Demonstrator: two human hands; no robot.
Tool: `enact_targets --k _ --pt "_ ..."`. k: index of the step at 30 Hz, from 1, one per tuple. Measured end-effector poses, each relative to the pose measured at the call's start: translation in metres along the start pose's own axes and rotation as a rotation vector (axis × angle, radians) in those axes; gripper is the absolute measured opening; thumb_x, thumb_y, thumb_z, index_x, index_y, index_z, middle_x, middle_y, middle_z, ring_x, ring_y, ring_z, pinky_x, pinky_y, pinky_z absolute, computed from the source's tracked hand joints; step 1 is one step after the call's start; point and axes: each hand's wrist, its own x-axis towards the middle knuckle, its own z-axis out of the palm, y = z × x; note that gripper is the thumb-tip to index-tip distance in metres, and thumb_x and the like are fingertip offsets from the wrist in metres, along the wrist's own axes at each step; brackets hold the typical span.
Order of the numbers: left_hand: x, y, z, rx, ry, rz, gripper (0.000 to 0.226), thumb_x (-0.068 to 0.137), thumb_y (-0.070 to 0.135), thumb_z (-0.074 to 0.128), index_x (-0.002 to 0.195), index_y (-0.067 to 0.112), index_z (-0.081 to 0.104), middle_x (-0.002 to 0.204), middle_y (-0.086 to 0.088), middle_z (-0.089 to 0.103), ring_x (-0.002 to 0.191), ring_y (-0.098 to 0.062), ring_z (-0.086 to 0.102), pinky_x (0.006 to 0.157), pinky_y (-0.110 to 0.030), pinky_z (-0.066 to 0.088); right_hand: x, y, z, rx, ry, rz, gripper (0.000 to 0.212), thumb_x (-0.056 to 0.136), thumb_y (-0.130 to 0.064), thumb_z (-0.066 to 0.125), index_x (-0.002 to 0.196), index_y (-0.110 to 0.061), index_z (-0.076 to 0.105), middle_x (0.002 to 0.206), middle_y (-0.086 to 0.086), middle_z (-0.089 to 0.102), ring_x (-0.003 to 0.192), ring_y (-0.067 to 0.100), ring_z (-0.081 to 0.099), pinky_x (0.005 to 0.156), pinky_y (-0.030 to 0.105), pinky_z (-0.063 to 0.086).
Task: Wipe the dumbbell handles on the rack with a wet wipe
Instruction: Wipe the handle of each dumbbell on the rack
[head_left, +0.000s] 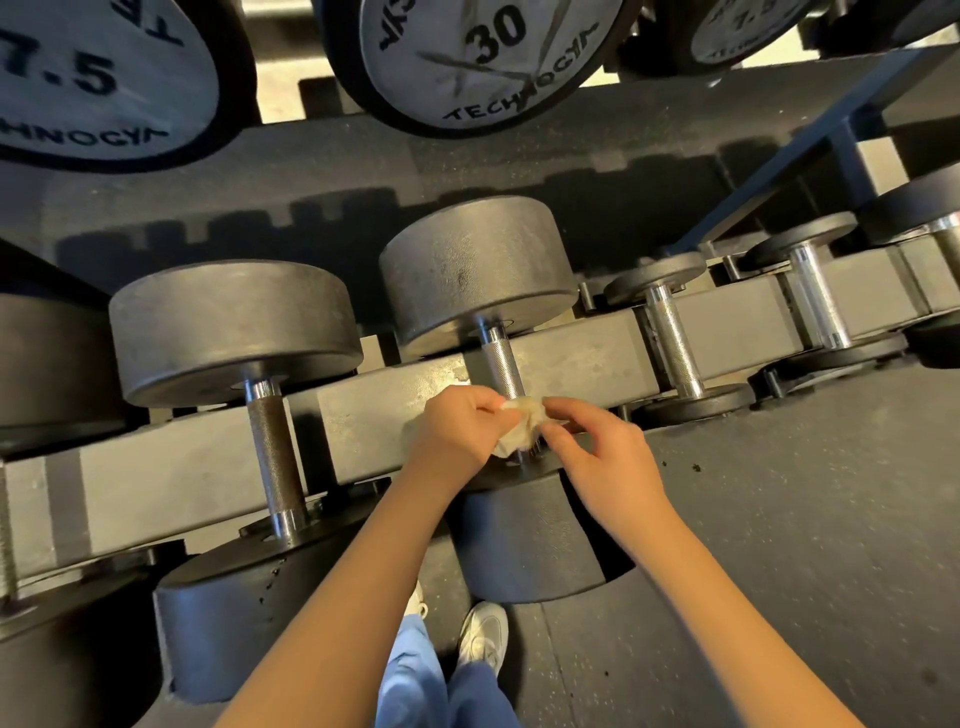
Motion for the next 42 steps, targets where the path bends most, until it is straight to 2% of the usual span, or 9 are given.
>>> enact_targets --k 4,7,12,16,21,26,31,38,42 --pt "0.001 0.01 -0.001 -0.104 0.01 0.028 0.006 0.079 0.027 0.074 0.076 0.027 0.07 0.077 0.004 0.071 0.077 -0.014 0.067 0.079 -0.035 0.055 0.026 -0.013 -0.005 0.285 -0.051 0.09 0.015 0.087 -0.007 0.065 0.093 -0.02 0.068 0.079 -0.002 0.067 0.066 0.005 0.062 0.065 0.02 0.051" --pt "-0.004 0.015 -0.002 -0.016 0.024 0.156 0.01 0.084 0.026 0.07 0.091 0.019 0.07 0.082 0.008 0.065 0.078 -0.007 0.062 0.076 -0.025 0.05 0.038 -0.014 -0.009 0.362 0.026 0.171 0.018 0.084 -0.001 0.066 0.08 -0.019 0.064 0.071 0.004 0.064 0.062 0.013 0.061 0.063 0.027 0.052" --pt "0.0 0.027 -0.02 0.294 0.479 0.614 0.039 0.092 0.026 0.049 0.124 0.005 0.059 0.118 -0.007 0.055 0.112 -0.017 0.048 0.096 -0.023 0.037 0.063 -0.008 0.0 0.052 0.082 0.186 0.005 0.086 -0.008 0.064 0.081 -0.011 0.065 0.076 0.006 0.065 0.068 0.015 0.058 0.053 0.013 0.04" --pt "0.017 0.026 -0.027 0.398 0.57 0.652 0.037 0.096 0.018 0.045 0.124 -0.001 0.059 0.123 -0.015 0.059 0.117 -0.027 0.05 0.102 -0.033 0.041 0.068 0.0 0.017 -0.033 -0.104 0.209 0.009 0.085 -0.007 0.065 0.077 -0.01 0.065 0.081 0.007 0.069 0.073 0.018 0.064 0.055 0.012 0.042" --pt "0.019 0.023 -0.026 0.442 0.572 0.64 0.038 0.096 0.019 0.042 0.124 -0.001 0.059 0.122 -0.014 0.061 0.116 -0.026 0.052 0.103 -0.024 0.034 0.072 -0.005 0.019 0.053 -0.055 0.211 0.013 0.083 -0.002 0.066 0.071 -0.007 0.065 0.07 0.005 0.067 0.06 0.01 0.06 0.059 0.016 0.049" --pt "0.017 0.026 -0.032 0.482 0.503 0.612 0.043 0.096 0.024 0.038 0.127 0.002 0.057 0.126 -0.012 0.059 0.119 -0.024 0.049 0.102 -0.026 0.034 0.098 -0.021 0.028 0.154 0.119 0.2 0.013 0.087 -0.005 0.061 0.077 -0.01 0.065 0.07 -0.002 0.058 0.061 0.001 0.049 0.053 0.003 0.037" --pt "0.015 0.028 -0.034 0.451 0.46 0.604 0.043 0.096 0.025 0.038 0.128 0.002 0.056 0.128 -0.011 0.058 0.121 -0.024 0.048 0.102 -0.023 0.032 0.084 -0.007 0.024 0.155 -0.037 0.237 0.019 0.087 -0.02 0.066 0.078 -0.004 0.068 0.071 0.011 0.064 0.058 0.01 0.051 0.057 0.023 0.041" --pt "0.015 0.026 -0.037 0.484 0.463 0.646 0.042 0.097 0.024 0.039 0.127 0.002 0.058 0.127 -0.011 0.059 0.121 -0.023 0.049 0.1 -0.025 0.037 0.104 -0.026 0.03 0.168 0.076 0.235 0.017 0.085 -0.017 0.069 0.072 -0.006 0.068 0.062 0.002 0.058 0.055 0.006 0.048 0.048 0.007 0.035" --pt "0.016 0.025 -0.037 0.532 0.469 0.638 0.042 0.095 0.023 0.04 0.126 0.002 0.058 0.125 -0.011 0.06 0.117 -0.026 0.052 0.096 -0.027 0.041 0.09 -0.009 0.025 0.154 -0.046 0.283 0.01 0.083 -0.012 0.072 0.074 -0.01 0.068 0.067 -0.001 0.061 0.059 0.007 0.053 0.055 0.014 0.038"
